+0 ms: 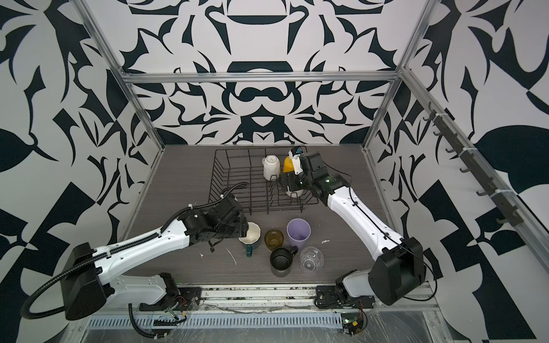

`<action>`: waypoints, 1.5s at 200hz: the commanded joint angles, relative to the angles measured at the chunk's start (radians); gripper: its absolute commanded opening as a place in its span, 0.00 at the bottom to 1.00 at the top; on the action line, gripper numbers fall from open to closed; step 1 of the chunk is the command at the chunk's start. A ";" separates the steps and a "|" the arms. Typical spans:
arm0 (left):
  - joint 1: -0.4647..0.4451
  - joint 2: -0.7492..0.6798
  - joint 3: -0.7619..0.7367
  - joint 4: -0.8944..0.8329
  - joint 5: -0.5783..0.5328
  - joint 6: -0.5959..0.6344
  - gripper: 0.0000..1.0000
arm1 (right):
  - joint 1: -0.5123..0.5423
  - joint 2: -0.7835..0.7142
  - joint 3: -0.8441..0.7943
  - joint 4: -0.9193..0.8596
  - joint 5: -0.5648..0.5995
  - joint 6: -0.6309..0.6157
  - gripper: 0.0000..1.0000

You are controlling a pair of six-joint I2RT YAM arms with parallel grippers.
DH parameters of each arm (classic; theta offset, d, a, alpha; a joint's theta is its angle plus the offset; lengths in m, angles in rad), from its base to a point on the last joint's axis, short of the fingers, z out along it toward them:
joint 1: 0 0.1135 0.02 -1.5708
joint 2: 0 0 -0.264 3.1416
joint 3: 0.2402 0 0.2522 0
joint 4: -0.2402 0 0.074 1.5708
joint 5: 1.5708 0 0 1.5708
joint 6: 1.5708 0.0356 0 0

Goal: Load the cups into the dish rack
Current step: 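Lower the left gripper onto the green-and-cream mug and close on its rim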

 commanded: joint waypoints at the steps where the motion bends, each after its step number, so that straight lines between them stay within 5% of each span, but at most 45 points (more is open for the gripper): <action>1: -0.008 0.040 -0.001 0.011 -0.012 -0.013 0.69 | 0.001 -0.029 -0.008 0.013 0.017 -0.003 0.97; 97: -0.015 0.140 0.000 0.028 -0.002 0.001 0.50 | 0.001 -0.041 -0.031 0.016 0.016 -0.003 0.97; 181: -0.015 0.121 -0.001 -0.042 -0.003 0.021 0.18 | 0.001 -0.032 -0.033 0.019 0.009 0.001 0.97; 232: -0.015 0.044 -0.039 -0.071 -0.007 0.004 0.00 | 0.001 -0.024 -0.033 0.026 -0.007 0.008 0.97; 266: -0.016 -0.023 -0.037 -0.131 -0.030 0.035 0.00 | 0.001 -0.023 -0.029 0.030 -0.021 0.016 0.97; 300: -0.014 -0.238 -0.035 -0.175 -0.081 0.140 0.00 | 0.000 -0.030 -0.027 0.041 -0.054 0.027 0.97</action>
